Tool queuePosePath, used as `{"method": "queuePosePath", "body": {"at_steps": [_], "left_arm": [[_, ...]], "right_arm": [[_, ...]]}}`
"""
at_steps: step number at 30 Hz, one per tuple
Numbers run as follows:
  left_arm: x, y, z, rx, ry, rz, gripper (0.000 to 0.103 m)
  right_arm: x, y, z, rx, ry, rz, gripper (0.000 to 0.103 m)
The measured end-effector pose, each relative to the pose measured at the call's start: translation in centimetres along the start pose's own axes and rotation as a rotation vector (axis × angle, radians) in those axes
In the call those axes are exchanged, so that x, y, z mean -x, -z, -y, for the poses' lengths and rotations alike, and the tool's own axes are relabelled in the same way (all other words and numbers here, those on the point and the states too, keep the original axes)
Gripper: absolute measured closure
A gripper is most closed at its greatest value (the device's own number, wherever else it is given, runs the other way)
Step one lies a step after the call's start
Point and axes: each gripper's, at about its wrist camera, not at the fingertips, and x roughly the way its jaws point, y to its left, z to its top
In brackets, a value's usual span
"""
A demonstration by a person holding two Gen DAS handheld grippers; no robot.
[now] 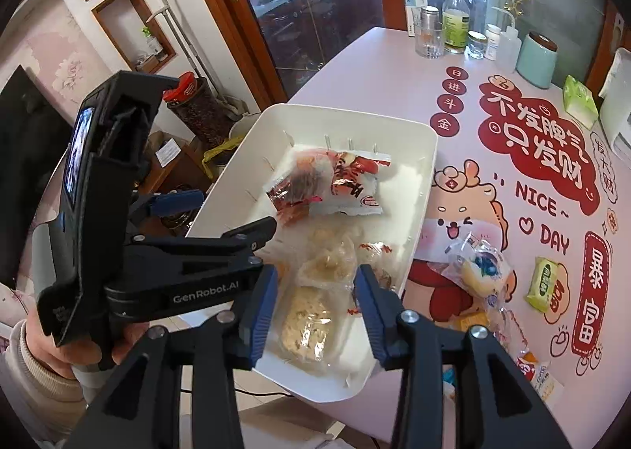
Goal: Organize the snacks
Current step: 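Carry both packets over the white tray and release them inside, then move both tools back over the remaining snacks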
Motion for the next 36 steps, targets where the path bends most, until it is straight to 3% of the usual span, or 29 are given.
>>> {"method": "queuePosePath", "body": {"at_steps": [22, 36], "left_arm": [[-0.4, -1.1, 3.9, -0.08, 0.025, -0.011, 0.018], [-0.2, -2.4, 9.5, -0.199, 0.075, -0.008, 0.018]], "right_arm": [[1.0, 1.6, 2.9, -0.094, 0.023, 0.005, 0.061], [2.7, 3.2, 7.2, -0.227, 0.034, 0.037, 0.061]]}}
